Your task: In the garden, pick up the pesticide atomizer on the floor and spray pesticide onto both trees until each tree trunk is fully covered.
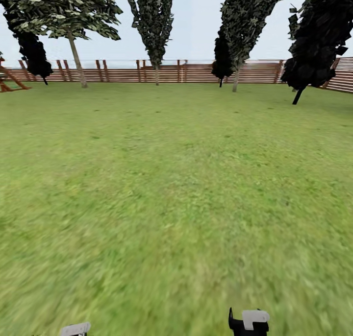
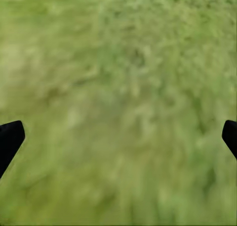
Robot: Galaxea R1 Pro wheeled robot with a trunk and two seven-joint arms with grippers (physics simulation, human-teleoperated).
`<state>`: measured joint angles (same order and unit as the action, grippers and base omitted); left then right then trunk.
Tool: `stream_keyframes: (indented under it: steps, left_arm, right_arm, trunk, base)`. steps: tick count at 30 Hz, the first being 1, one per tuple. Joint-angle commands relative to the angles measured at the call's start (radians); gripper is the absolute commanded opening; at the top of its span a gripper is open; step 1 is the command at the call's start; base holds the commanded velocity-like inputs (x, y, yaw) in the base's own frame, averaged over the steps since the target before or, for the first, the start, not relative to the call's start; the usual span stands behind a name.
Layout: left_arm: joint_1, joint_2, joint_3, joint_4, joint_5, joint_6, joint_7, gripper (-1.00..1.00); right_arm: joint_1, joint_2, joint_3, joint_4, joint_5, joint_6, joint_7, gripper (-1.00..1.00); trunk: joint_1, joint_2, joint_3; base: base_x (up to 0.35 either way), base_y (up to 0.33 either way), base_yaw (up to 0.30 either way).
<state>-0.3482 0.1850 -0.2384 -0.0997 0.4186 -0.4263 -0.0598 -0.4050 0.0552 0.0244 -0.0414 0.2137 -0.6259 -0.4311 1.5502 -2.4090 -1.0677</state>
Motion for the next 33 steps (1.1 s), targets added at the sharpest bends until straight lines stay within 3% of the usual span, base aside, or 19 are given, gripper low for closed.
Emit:
stream_keyframes:
  steps: [1, 12, 27, 33]
  left_arm:
    - [0.000, 0.000, 0.001, 0.000, -0.002, 0.000, 0.000, -1.00]
    - [0.000, -0.001, -0.001, 0.001, -0.003, 0.001, 0.000, -1.00]
    - [0.000, -0.001, 0.001, 0.001, 0.000, 0.003, 0.001, -1.00]
    - [0.000, -0.001, 0.001, 0.002, 0.002, 0.003, 0.001, -1.00]
  right_arm:
    - [0.000, 0.000, 0.000, 0.000, 0.000, 0.000, 0.000, 1.00]
    - [0.000, 0.000, 0.000, 0.000, 0.000, 0.000, 0.000, 1.00]
    - [0.000, 0.000, 0.000, 0.000, 0.000, 0.002, 0.000, 1.00]
    - [0.000, -0.001, 0.000, 0.000, 0.001, 0.003, 0.002, 1.00]
  trunk:
    - [0.000, 0.000, 0.000]
    - [0.000, 0.000, 0.000]
    - [0.000, 0.000, 0.000]
    - [0.000, 0.000, 0.000]
  base:
    - [0.055, 0.041, 0.285]
    - [0.036, 0.003, 0.285]
    - [0.310, 0.126, 0.281]
    - [0.306, 0.168, 0.052]
